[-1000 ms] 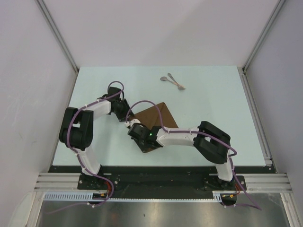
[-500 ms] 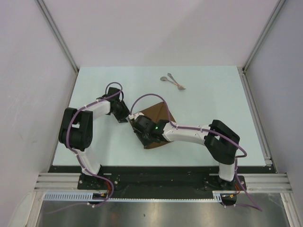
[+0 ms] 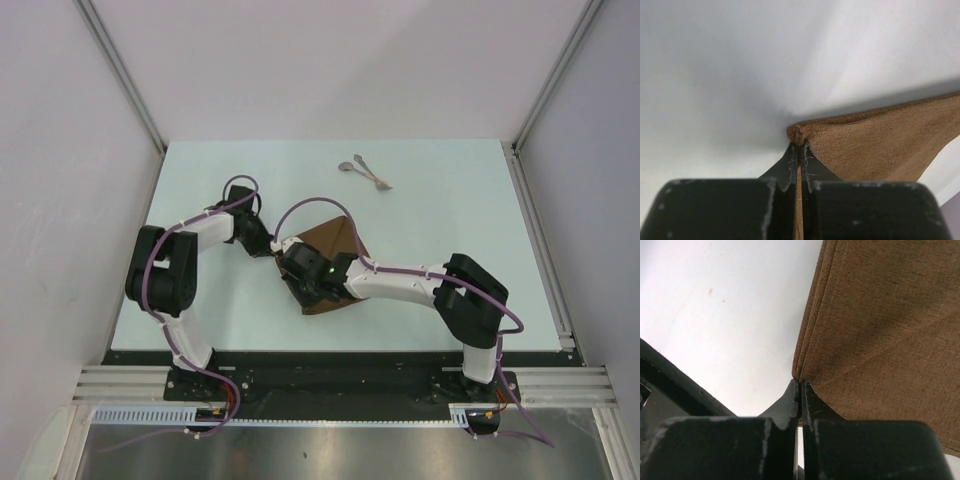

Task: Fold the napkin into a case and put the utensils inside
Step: Pick up the upper triangle-folded napkin from the center of the board, then turn over the upper triangle folded napkin at the center of the board.

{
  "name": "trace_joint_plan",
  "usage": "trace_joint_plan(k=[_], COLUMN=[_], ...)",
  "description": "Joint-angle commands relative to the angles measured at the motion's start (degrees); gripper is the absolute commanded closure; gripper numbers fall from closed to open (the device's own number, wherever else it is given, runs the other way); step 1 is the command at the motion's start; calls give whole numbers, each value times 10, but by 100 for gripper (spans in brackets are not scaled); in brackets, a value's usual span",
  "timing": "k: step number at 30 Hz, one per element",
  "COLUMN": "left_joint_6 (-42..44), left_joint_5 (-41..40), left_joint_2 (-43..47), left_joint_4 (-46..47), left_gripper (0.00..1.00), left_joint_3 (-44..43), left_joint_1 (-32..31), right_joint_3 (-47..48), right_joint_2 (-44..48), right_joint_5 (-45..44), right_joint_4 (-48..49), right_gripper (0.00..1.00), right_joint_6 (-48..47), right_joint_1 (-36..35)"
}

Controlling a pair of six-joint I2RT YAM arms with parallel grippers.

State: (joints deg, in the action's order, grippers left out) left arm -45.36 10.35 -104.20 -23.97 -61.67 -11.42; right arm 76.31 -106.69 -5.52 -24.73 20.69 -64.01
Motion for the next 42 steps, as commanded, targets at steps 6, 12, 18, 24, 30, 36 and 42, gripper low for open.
trace_joint_plan(k=[6,12,18,24,30,36,42], left_joint_6=[26,8,17,51,45,23,2], left_joint_5=[-17,-31,-78,-137,-108,-175,-188], left_joint_2=[100,228,388,467,430,286,126], left_joint_4=[4,-30,-112,-161,-100,0,84], left_gripper=[100,100,100,100,100,100,100], left_joint_3=[22,46,16,-71,-71,-28,-48], left_joint_1=[17,61,171,214,185,29,-69], right_joint_3=[48,129,265,328,179,-101,-336], right_joint_2=[14,-5,-58,-71,-1,66,141], right_joint_5=[12,50,163,285,340,366,401], right_joint_4=[6,6,14,114,281,430,536], right_gripper=[100,100,100,100,100,100,100], right_joint_6=[-15,-5,5,62,133,198,215], right_joint_1=[-48,-80,-127,-156,-123,-49,41])
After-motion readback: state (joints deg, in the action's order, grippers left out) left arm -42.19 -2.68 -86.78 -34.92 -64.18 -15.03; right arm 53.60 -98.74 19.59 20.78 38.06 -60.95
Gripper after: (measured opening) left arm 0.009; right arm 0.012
